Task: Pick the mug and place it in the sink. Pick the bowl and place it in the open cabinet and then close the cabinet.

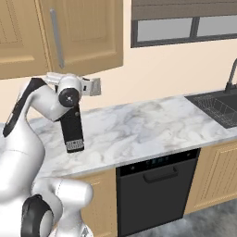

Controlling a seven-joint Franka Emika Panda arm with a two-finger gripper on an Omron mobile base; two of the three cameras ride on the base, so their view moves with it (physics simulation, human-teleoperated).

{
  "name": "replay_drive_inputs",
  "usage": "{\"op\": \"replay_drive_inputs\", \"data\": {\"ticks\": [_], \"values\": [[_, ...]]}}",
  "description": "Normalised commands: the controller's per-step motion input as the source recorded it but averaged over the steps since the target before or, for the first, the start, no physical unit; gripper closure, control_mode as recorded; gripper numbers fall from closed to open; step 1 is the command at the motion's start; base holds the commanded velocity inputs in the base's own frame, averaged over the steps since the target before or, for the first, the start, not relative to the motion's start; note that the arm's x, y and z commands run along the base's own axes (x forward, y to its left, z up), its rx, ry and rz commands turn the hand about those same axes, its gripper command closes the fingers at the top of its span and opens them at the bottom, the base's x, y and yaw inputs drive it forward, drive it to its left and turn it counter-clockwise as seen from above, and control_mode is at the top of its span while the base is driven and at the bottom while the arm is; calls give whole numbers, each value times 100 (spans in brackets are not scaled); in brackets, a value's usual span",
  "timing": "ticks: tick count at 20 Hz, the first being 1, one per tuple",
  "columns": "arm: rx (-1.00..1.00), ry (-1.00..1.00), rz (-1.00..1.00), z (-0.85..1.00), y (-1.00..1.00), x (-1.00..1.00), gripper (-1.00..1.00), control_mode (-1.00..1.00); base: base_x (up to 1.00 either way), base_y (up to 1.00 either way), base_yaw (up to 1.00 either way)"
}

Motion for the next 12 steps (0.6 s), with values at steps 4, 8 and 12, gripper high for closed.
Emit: {"op": "replay_drive_inputs", "data": {"ticks": [4, 8, 12], "values": [[2, -3, -32, 73, 30, 100, -100, -100, 0, 0, 0], [3, 0, -19, 96, -15, 100, -100, -100, 0, 0, 0], [6, 4, -11, 85, -34, 100, -100, -100, 0, 0, 0]]}}
